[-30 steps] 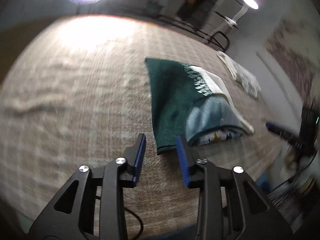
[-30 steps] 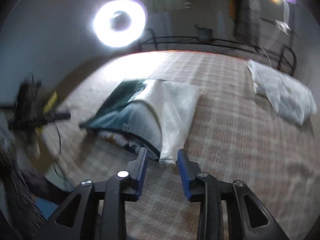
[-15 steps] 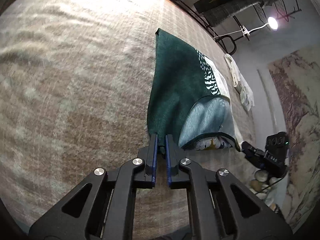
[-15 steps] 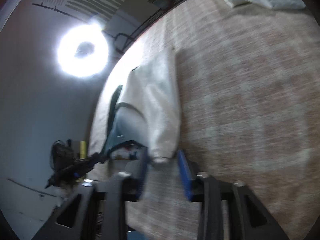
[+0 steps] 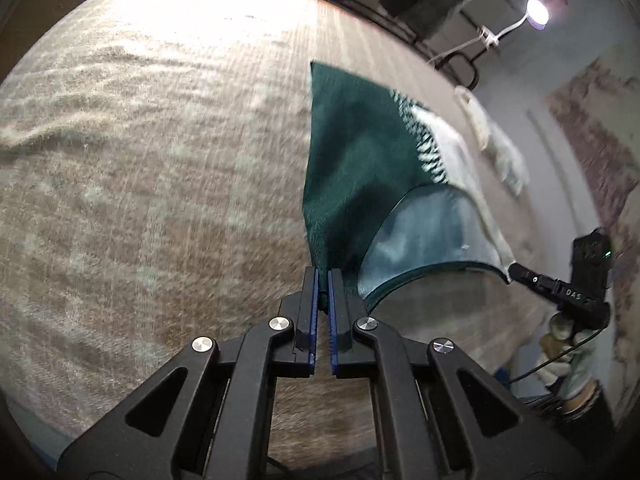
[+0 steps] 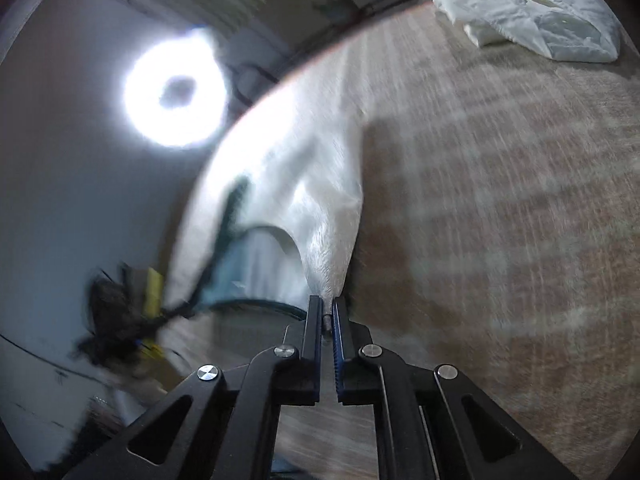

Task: Fold small clothes

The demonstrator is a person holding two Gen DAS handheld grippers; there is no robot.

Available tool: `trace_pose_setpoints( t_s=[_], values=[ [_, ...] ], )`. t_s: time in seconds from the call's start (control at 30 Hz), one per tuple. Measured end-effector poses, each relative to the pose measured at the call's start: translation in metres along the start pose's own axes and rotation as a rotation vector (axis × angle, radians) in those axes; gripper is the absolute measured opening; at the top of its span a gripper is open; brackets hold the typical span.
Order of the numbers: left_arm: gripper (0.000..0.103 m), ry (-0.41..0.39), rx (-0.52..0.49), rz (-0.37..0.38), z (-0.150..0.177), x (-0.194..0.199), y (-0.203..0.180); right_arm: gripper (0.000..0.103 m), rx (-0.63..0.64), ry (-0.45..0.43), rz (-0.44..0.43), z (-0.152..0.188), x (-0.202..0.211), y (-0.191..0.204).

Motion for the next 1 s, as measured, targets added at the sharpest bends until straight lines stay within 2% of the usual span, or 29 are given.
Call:
trace_pose_setpoints(
  t_s=[0.07,0.1,0.17,0.2,0.23,0.37,0.47,0.53,0.7,0.8,0.9,0.93,1.0],
  values=[
    [0.004,-0.012,-0.032,-0.045,-0.001,0.002,-0.001,0.002,0.062,0.032,0.073,0.005,-0.005,0.001],
    [0.013,-0.018,-0.051,-0.084,-0.003,0.005,0.0,0.003,0.096,0.042,0.109,0.006,-0.007,0.003],
    [0.02,-0.036,-0.076,-0.144,-0.006,0.012,0.003,0.014,0.154,0.039,0.182,0.003,-0.003,0.01],
    [0.02,-0.058,-0.073,-0.151,-0.009,0.02,0.003,0.031,0.18,0.027,0.23,-0.004,-0.001,0.012],
    [0.02,-0.078,-0.072,-0.149,-0.011,0.025,0.002,0.032,0.198,0.009,0.248,-0.009,0.004,0.016],
    [0.02,-0.194,-0.117,-0.15,-0.028,0.047,-0.02,0.03,0.28,-0.117,0.177,-0.037,0.023,0.052],
    [0.02,-0.205,-0.145,-0.107,-0.044,0.036,-0.047,0.024,0.312,-0.158,0.115,-0.049,0.011,0.077],
    [0.02,-0.203,-0.174,-0.076,-0.052,0.021,-0.067,0.019,0.334,-0.15,0.087,-0.059,-0.018,0.099],
    [0.02,-0.201,-0.219,-0.069,-0.061,-0.014,-0.097,0.017,0.446,-0.122,0.106,-0.059,-0.077,0.129],
    [0.02,-0.161,-0.24,-0.111,-0.06,-0.04,-0.093,0.017,0.463,-0.084,0.123,-0.058,-0.108,0.126],
    [0.02,-0.076,-0.195,-0.122,-0.051,-0.066,-0.075,0.017,0.428,-0.03,0.148,-0.051,-0.132,0.104],
    [0.02,-0.098,-0.201,-0.122,-0.049,-0.068,-0.072,0.012,0.43,-0.014,0.161,-0.047,-0.137,0.098],
    [0.02,-0.119,-0.258,-0.142,-0.047,-0.066,-0.073,0.012,0.457,-0.034,0.159,-0.044,-0.139,0.096]
  ],
)
Point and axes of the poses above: each gripper's, at about its wrist camera, not at the fingertips, and x roughly against the way its jaws point, y to its left, z to its underside, the point moved 7 cm from there along -x, roughly the way its jaws point, and after that the axes turned 2 degrees about -z, right-handed, at the moved point
